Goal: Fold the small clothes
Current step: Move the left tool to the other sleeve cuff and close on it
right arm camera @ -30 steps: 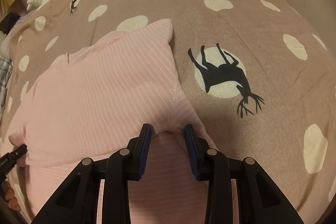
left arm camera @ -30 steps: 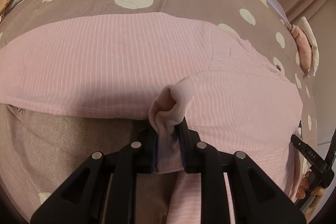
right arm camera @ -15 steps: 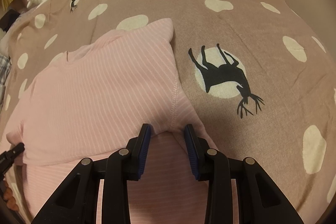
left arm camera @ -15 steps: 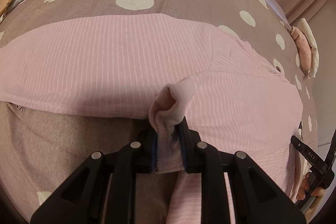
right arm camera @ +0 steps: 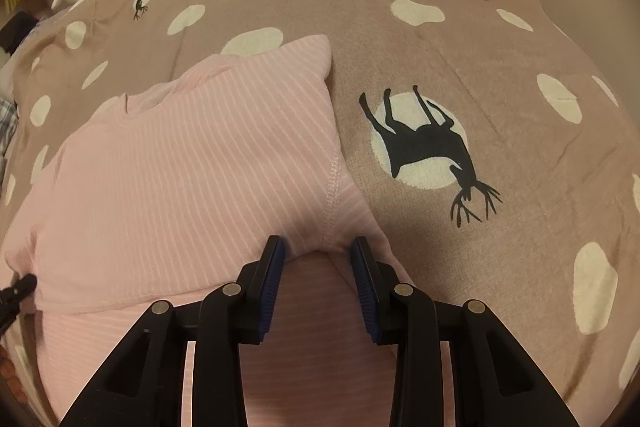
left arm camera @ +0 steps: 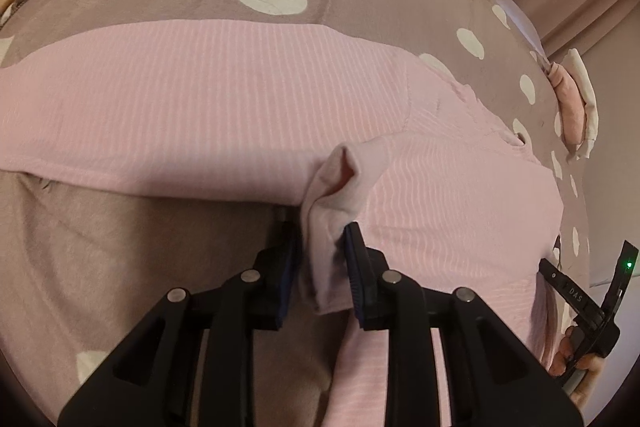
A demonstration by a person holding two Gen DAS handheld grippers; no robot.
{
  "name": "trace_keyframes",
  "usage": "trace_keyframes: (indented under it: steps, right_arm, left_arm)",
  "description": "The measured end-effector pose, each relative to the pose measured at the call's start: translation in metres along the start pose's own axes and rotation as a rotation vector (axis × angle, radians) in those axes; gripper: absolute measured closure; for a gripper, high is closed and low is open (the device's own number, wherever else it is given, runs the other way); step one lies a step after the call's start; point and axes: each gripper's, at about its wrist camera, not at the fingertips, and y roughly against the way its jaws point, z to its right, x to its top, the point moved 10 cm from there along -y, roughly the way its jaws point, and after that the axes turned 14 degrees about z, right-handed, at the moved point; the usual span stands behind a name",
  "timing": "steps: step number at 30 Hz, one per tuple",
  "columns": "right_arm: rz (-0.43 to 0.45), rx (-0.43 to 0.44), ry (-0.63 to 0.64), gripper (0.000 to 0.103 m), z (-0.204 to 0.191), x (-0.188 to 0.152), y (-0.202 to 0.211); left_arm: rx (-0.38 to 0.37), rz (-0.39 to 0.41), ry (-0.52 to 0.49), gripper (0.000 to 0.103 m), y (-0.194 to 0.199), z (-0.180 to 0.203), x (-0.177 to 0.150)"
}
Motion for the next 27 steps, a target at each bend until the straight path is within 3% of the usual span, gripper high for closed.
trace_keyframes:
  steps: [4,8,11,12,15,18,21,27]
  right_arm:
    - [0.007,-0.013,0.012,0.067,0.0,0.001,0.001]
    - [0.018,-0.018,0.009,0.067,0.001,0.003,0.007]
    - [0.038,-0.022,-0.002,0.067,0.003,0.01,0.021]
    - [0.055,-0.013,-0.009,0.064,0.002,0.014,0.028]
    - [0.13,0.05,-0.039,0.043,-0.005,0.03,0.058]
    - [0.209,0.108,-0.053,0.036,-0.013,0.045,0.09]
    - [0.267,0.134,-0.046,0.012,-0.019,0.051,0.114]
    - [0.298,0.083,-0.001,0.01,-0.017,0.045,0.123]
  left_arm:
    - [0.043,0.042,-0.018,0.073,0.02,-0.012,0.007]
    - [0.094,0.137,0.003,0.061,0.053,-0.034,0.031]
    - [0.128,0.226,0.061,0.04,0.081,-0.055,0.054]
    - [0.139,0.252,0.084,0.03,0.089,-0.062,0.059]
    - [0.178,0.325,0.162,0.022,0.108,-0.086,0.077]
    - [0.234,0.365,0.232,0.019,0.117,-0.114,0.087]
    - [0.285,0.371,0.289,0.019,0.117,-0.14,0.09]
    - [0.37,0.361,0.373,0.019,0.116,-0.188,0.084]
